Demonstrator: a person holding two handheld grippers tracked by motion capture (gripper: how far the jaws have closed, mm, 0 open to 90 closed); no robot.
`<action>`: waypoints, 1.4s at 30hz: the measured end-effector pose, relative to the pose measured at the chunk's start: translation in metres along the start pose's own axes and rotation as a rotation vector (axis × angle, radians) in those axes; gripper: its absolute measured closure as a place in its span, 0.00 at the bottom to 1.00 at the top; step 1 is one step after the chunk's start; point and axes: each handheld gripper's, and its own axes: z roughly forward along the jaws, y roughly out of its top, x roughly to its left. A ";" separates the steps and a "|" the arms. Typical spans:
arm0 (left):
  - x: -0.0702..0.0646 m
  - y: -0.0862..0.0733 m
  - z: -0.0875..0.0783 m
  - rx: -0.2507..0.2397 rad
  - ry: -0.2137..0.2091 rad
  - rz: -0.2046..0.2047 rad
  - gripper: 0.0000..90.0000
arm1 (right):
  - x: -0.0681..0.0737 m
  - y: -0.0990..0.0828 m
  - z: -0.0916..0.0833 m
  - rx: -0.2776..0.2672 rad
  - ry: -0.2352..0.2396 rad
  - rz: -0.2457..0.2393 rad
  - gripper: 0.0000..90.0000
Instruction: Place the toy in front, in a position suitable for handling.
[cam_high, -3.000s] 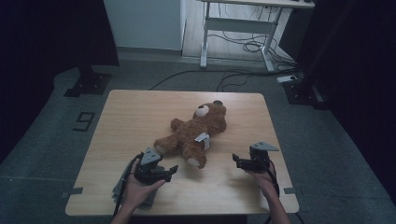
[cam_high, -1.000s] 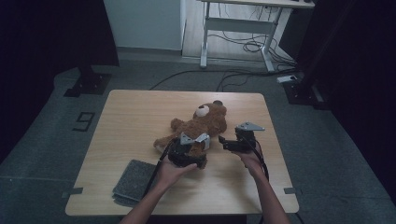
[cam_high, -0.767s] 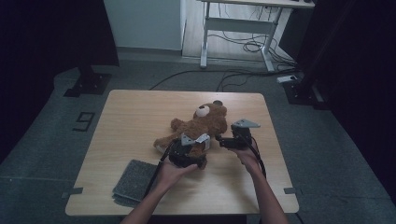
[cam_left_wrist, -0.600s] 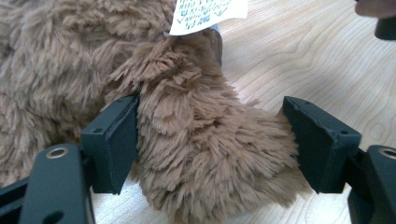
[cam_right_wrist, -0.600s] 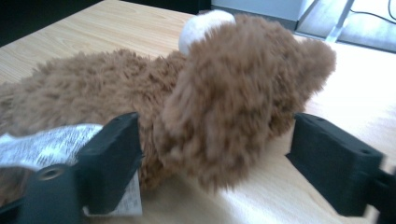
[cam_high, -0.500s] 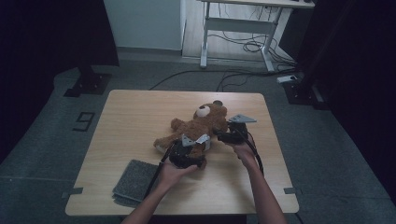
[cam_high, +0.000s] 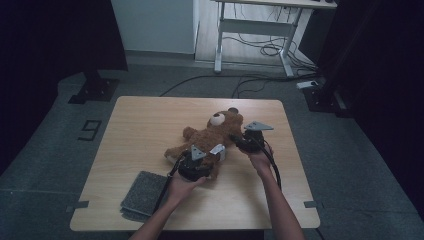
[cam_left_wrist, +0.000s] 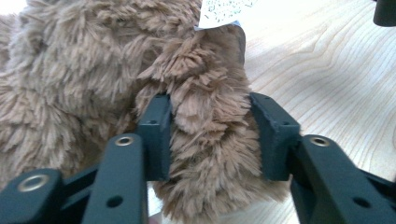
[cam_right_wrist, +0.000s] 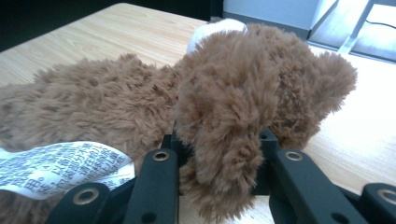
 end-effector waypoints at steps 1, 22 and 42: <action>0.001 -0.001 -0.001 -0.012 0.000 0.004 0.62 | 0.000 0.000 0.000 0.000 0.000 0.000 0.79; 0.002 0.011 -0.013 0.009 -0.026 -0.059 0.15 | 0.013 0.008 -0.002 -0.068 -0.001 -0.020 0.81; 0.021 -0.001 -0.001 -0.013 0.093 0.009 0.66 | 0.012 0.009 -0.007 -0.152 0.012 0.024 0.83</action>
